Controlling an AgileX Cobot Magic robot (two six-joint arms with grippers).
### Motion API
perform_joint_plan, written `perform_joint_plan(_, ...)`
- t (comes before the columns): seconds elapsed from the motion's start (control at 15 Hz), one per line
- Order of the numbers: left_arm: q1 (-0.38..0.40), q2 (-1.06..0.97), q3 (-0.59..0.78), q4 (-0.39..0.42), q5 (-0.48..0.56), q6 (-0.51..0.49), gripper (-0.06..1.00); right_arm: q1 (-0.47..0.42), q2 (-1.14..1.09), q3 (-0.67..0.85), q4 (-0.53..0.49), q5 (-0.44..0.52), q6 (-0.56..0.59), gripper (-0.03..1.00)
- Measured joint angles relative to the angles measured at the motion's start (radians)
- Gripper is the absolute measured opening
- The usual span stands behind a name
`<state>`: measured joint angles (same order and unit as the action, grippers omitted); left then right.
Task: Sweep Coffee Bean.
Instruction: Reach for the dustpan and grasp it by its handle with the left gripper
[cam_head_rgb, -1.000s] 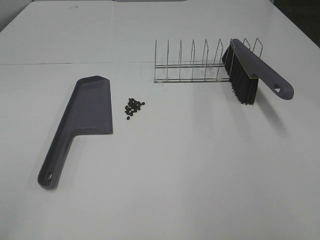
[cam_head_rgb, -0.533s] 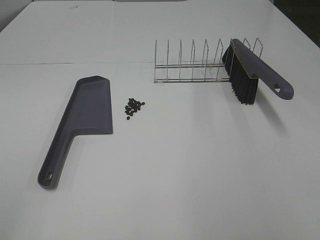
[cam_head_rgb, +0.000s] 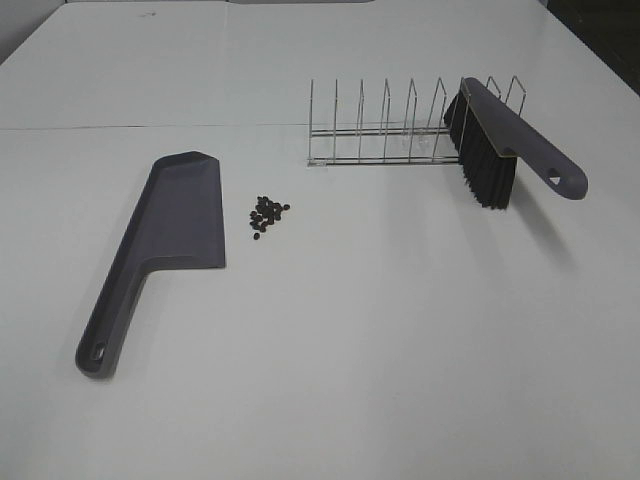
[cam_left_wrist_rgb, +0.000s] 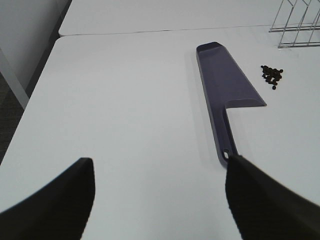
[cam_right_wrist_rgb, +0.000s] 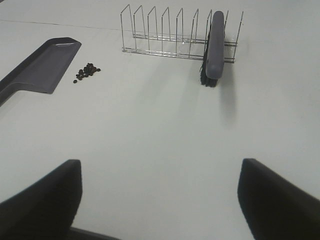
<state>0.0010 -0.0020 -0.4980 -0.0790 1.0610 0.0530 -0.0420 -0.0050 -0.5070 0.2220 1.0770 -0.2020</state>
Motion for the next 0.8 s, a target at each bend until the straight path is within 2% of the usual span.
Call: perform_joint_plan(0.8, 0.000, 0.000, 0.000, 0.000, 0.000, 0.000, 0.67, 0.000, 0.000, 0.000, 0.000, 0.000, 0.000, 0.72)
